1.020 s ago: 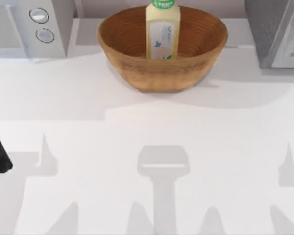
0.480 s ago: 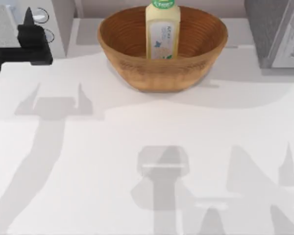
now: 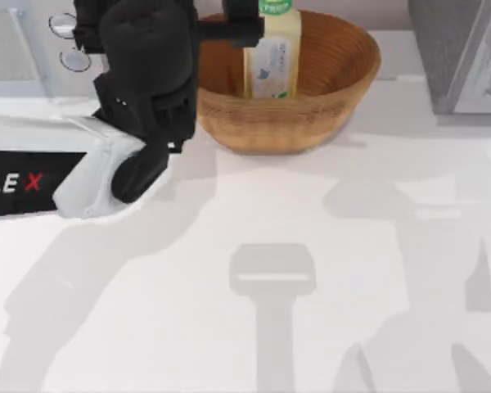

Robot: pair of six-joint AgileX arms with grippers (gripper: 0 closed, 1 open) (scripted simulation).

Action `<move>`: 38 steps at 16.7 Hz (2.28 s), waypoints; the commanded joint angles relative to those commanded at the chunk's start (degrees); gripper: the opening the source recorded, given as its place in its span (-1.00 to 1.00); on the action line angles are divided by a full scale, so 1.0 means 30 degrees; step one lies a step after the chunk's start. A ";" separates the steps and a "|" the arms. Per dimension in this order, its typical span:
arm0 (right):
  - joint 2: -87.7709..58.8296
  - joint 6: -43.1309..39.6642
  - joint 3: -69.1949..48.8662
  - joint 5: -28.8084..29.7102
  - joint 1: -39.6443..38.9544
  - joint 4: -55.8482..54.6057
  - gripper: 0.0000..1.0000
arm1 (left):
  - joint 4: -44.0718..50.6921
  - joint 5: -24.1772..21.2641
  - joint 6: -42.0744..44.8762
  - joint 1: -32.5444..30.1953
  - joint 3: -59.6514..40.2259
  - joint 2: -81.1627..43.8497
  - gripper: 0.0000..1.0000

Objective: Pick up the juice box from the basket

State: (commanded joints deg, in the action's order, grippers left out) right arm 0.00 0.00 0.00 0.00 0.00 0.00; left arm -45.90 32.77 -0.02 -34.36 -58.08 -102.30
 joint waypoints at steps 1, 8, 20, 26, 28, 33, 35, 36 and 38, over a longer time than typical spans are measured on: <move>0.0000 0.0000 0.0000 0.0000 0.0000 0.0000 1.00 | -0.0681 0.0483 0.0009 -0.0511 -0.0862 -0.1596 1.00; 0.0000 0.0000 0.0000 0.0000 0.0000 0.0000 1.00 | -0.3680 0.2634 0.0107 -0.2873 -0.4678 -0.8848 1.00; 0.0000 0.0000 0.0000 0.0000 0.0000 0.0000 1.00 | -0.2762 0.2044 0.0101 -0.2316 -0.6970 -1.0268 1.00; 0.0000 0.0000 0.0000 0.0000 0.0000 0.0000 1.00 | -0.1838 0.1434 0.0082 -0.1717 -0.8981 -1.1370 1.00; 0.0000 0.0000 0.0000 0.0000 0.0000 0.0000 1.00 | -0.1838 0.1434 0.0082 -0.1717 -0.8981 -1.1370 1.00; 0.0000 0.0000 0.0000 0.0000 0.0000 0.0000 1.00 | -0.1838 0.1434 0.0082 -0.1717 -0.8981 -1.1370 0.25; 0.0000 0.0000 0.0000 0.0000 0.0000 0.0000 1.00 | -0.1838 0.1434 0.0082 -0.1717 -0.8981 -1.1370 -0.06; 0.0000 0.0000 0.0000 0.0000 0.0000 0.0000 1.00 | -0.1838 0.1434 0.0082 -0.1717 -0.8981 -1.1370 -0.21; 0.0000 0.0000 0.0000 0.0000 0.0000 0.0000 1.00 | -0.1838 0.1434 0.0082 -0.1717 -0.8981 -1.1370 -0.51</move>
State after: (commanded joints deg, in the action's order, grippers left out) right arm 0.00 0.00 0.00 0.00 0.00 0.00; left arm -51.41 37.07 0.23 -39.51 -85.03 -136.41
